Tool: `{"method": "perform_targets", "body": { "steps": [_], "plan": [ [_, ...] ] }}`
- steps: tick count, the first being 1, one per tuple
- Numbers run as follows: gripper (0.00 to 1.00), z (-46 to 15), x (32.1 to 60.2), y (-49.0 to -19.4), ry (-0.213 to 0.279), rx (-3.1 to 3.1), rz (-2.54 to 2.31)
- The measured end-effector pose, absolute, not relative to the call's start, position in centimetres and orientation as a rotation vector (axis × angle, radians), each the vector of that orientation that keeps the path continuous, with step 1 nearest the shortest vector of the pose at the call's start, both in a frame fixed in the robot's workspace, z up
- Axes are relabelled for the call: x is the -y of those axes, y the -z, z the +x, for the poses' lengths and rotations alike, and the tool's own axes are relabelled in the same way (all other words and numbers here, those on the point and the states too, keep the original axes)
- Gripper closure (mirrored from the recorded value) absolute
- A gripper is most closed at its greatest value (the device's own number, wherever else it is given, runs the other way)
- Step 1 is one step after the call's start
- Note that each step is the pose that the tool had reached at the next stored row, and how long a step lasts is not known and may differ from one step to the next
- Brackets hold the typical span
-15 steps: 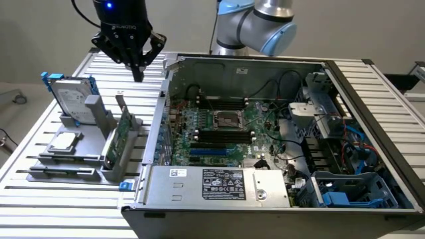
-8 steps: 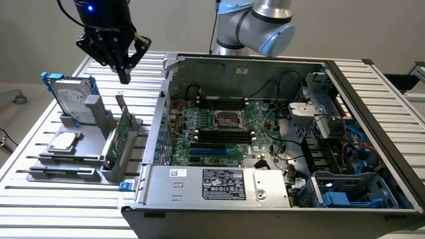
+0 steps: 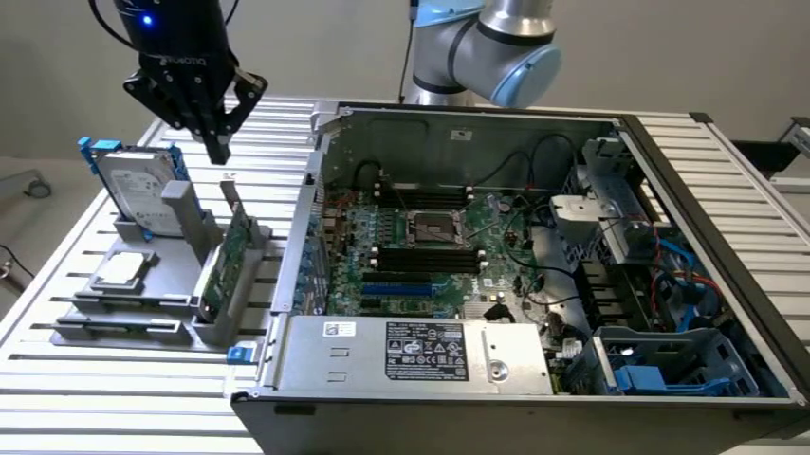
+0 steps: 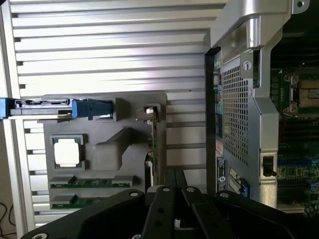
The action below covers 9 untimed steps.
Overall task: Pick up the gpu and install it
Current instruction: 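Reach for the gpu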
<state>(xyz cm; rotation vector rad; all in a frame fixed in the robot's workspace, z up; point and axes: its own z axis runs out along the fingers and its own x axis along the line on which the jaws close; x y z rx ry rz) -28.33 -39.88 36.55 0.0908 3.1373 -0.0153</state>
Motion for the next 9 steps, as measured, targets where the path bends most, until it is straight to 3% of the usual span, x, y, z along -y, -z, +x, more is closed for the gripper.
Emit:
{"method": "perform_targets", "body": {
  "steps": [9],
  "plan": [
    [0.89,-28.9,40.58,-36.13,0.025,-3.152,0.081]
  ]
}}
